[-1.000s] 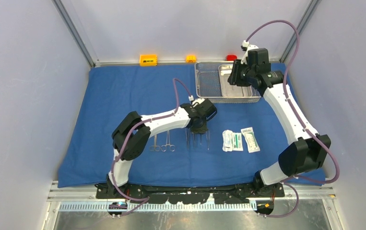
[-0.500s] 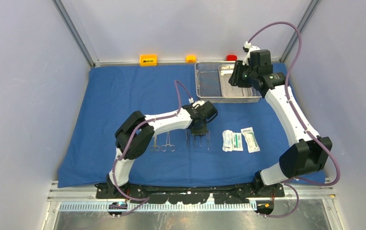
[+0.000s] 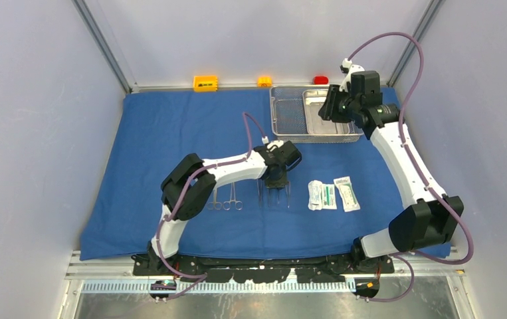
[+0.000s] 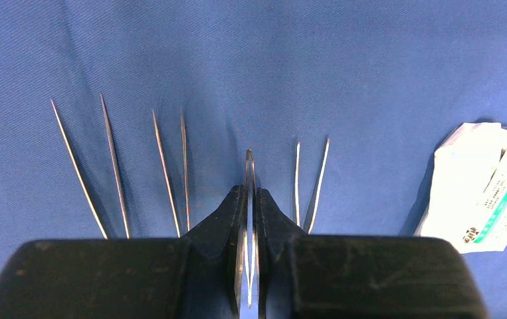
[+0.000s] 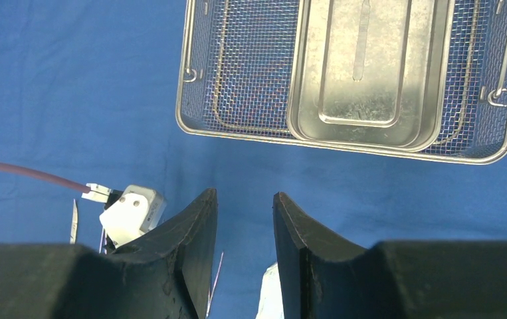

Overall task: Open and lay out the surgical kit
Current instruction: Place the medical item in the surgical kit.

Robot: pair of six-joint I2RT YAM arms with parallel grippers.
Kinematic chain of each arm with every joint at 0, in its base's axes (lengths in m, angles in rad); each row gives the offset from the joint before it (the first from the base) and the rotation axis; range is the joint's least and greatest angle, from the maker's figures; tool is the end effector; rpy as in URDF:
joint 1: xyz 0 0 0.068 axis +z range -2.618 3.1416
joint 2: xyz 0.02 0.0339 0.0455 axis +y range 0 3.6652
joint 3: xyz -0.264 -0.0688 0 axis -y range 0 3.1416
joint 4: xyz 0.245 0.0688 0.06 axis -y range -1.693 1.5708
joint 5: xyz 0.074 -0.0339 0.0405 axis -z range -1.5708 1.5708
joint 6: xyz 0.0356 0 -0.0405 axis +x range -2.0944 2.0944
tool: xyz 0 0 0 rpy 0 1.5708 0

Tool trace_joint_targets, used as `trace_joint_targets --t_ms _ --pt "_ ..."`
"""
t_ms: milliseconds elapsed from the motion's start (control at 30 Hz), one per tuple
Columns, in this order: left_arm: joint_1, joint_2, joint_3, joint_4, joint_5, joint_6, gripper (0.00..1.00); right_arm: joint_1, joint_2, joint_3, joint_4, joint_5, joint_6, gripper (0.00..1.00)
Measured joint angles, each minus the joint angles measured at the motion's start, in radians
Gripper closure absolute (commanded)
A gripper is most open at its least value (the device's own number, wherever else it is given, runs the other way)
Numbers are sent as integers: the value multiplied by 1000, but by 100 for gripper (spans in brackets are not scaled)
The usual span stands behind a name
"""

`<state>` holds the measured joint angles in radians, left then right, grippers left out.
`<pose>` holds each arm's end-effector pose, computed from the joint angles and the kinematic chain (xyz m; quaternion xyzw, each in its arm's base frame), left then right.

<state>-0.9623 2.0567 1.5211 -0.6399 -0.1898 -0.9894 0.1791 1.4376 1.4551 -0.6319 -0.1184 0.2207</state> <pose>0.2493 -0.3462 0.1729 -0.0318 0.9758 -0.1098 0.1865 0.3124 0.0608 0.3764 -0.0088 0.8866 0.1427 0.4398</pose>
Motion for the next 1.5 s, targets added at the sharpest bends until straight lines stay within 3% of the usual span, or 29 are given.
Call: trace_joint_targets --t_ms 533,1500 --pt "2 8 -13 23 12 0 84 -14 -6 -16 12 -25 18 58" --pt "2 -11 -45 64 16 -4 78 -26 -7 -21 19 -41 23 58"
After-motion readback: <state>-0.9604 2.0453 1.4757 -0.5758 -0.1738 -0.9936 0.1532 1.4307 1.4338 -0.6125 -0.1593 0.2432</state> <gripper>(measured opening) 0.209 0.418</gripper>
